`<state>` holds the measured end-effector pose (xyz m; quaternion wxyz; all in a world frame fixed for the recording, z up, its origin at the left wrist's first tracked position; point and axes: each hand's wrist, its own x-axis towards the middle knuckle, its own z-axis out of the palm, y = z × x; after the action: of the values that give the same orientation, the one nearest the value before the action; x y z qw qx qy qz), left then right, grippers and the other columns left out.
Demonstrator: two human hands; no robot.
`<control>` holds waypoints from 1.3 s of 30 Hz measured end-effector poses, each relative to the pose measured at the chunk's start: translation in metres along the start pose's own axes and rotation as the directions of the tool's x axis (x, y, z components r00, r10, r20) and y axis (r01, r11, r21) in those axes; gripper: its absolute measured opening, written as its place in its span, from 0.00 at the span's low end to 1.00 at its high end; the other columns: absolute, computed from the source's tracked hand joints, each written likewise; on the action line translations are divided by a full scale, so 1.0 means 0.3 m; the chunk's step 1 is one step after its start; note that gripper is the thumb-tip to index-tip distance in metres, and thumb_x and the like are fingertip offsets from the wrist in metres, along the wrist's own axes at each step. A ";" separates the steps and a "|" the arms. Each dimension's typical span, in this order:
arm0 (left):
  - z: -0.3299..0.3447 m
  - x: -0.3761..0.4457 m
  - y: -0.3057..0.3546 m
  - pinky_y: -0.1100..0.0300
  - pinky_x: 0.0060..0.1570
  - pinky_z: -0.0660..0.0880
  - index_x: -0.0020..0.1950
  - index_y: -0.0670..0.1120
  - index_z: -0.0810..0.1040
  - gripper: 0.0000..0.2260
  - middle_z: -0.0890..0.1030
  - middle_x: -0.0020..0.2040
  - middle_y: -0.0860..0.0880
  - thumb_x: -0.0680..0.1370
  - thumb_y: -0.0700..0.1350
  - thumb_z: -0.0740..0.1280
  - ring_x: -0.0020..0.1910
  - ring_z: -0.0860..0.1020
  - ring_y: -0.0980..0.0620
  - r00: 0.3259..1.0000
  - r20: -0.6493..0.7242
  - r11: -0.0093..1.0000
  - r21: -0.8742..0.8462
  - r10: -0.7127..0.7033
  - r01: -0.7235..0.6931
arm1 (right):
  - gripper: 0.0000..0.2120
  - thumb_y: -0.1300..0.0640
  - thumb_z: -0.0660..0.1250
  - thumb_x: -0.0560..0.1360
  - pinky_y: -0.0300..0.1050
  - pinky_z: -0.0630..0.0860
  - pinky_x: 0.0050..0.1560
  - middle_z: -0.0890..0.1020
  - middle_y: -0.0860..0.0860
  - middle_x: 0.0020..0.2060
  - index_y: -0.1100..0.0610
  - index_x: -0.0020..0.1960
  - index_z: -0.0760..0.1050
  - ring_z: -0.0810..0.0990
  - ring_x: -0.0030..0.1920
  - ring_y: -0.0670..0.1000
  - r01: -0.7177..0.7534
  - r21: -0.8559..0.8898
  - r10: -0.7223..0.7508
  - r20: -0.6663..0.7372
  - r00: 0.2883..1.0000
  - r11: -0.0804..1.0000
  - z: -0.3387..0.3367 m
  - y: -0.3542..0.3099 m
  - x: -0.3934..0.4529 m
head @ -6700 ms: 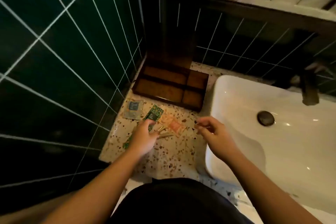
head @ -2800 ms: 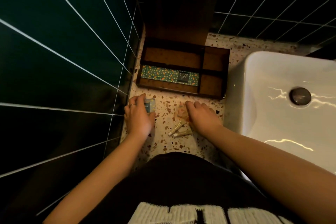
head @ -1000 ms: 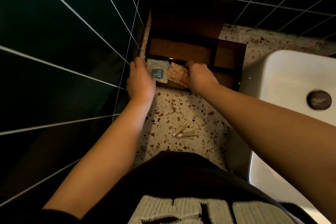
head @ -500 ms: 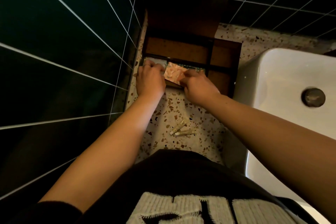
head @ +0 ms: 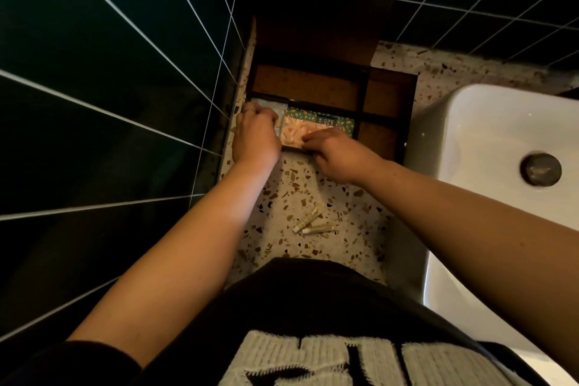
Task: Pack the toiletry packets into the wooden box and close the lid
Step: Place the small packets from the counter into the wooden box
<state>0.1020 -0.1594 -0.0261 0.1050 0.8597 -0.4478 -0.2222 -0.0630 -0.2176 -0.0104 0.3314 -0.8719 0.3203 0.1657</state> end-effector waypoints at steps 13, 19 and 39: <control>-0.030 -0.104 -0.002 0.50 0.59 0.73 0.60 0.44 0.79 0.10 0.75 0.63 0.43 0.79 0.40 0.66 0.63 0.73 0.43 0.966 -0.179 0.971 -0.117 0.188 -0.210 | 0.17 0.62 0.62 0.77 0.50 0.72 0.64 0.80 0.55 0.62 0.57 0.64 0.78 0.75 0.64 0.56 -0.053 0.151 0.103 -0.346 0.933 0.987 -0.003 -0.028 -0.143; 0.039 -0.276 -0.027 0.56 0.47 0.76 0.55 0.47 0.77 0.04 0.76 0.51 0.52 0.81 0.43 0.65 0.49 0.77 0.51 0.965 0.032 0.945 -0.217 0.259 -0.247 | 0.14 0.60 0.64 0.78 0.47 0.77 0.57 0.79 0.53 0.58 0.56 0.63 0.77 0.79 0.57 0.52 -0.125 0.212 0.180 -0.265 0.947 0.969 0.118 -0.057 -0.297; 0.151 -0.392 -0.064 0.49 0.50 0.81 0.52 0.49 0.82 0.06 0.83 0.48 0.48 0.75 0.45 0.72 0.48 0.81 0.48 0.913 0.379 0.989 -0.050 0.151 -0.142 | 0.10 0.58 0.61 0.79 0.57 0.78 0.48 0.78 0.58 0.54 0.59 0.59 0.73 0.78 0.51 0.60 -0.018 -0.327 0.005 -0.039 0.999 0.945 0.309 -0.078 -0.339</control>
<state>0.0355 -0.0512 -0.0395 0.0413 0.7627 -0.5204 -0.3817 -0.1297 -0.0950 -0.0157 0.1751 -0.9158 0.2996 0.2020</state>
